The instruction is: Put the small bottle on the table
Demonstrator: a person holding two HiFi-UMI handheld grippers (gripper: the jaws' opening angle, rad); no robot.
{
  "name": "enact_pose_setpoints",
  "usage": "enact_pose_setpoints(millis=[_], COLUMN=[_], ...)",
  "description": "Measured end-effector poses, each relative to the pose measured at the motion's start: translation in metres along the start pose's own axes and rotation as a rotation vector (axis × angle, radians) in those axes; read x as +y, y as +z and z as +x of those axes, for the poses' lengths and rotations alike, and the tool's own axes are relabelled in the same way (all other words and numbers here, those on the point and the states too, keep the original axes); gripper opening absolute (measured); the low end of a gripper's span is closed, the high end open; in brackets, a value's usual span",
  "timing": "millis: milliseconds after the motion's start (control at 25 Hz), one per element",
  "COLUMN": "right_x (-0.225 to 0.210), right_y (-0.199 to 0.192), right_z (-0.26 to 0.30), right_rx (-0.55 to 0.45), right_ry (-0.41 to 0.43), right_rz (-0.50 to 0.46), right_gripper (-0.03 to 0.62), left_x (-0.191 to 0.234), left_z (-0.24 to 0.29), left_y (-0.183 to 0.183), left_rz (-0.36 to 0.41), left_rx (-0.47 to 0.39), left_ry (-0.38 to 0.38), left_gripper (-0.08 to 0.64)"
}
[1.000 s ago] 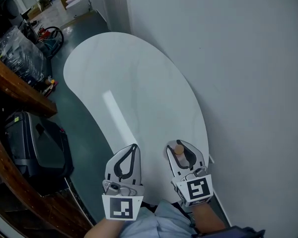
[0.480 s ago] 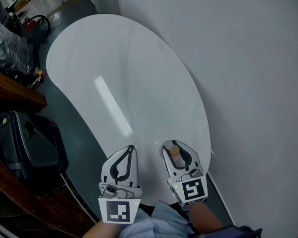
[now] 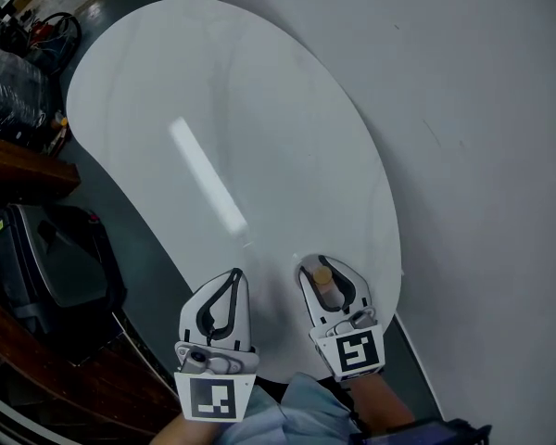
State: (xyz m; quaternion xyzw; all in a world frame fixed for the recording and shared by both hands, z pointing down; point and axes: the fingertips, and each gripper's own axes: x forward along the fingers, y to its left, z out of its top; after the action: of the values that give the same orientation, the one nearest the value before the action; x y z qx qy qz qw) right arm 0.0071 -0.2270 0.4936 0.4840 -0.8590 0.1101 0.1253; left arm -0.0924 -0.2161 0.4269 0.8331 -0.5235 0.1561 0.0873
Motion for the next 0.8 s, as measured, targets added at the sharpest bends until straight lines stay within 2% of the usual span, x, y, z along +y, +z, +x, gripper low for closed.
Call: enact_pose_setpoints(millis=[240, 560, 600, 720, 800], right_x=[0.001, 0.005, 0.006, 0.009, 0.009], right_y=[-0.01, -0.003, -0.006, -0.028, -0.033], right_z=[-0.002, 0.0, -0.001, -0.005, -0.004], right_rx=[0.014, -0.047, -0.034, 0.123, 0.144], right_ry=[-0.009, -0.018, -0.015, 0.033, 0.025], right_rz=[0.015, 0.002, -0.017, -0.171, -0.17], right_gripper=[0.126, 0.127, 0.127, 0.127, 0.127], left_x=[0.002, 0.0, -0.001, 0.0, -0.001], left_z=[0.001, 0.002, 0.002, 0.002, 0.001], left_y=[-0.003, -0.005, -0.005, -0.002, 0.0], left_rz=[0.01, 0.023, 0.026, 0.018, 0.021], left_rx=[0.017, 0.025, 0.025, 0.017, 0.009], left_ry=[-0.006, -0.021, -0.023, -0.016, -0.012], left_gripper=[0.002, 0.002, 0.002, 0.002, 0.002])
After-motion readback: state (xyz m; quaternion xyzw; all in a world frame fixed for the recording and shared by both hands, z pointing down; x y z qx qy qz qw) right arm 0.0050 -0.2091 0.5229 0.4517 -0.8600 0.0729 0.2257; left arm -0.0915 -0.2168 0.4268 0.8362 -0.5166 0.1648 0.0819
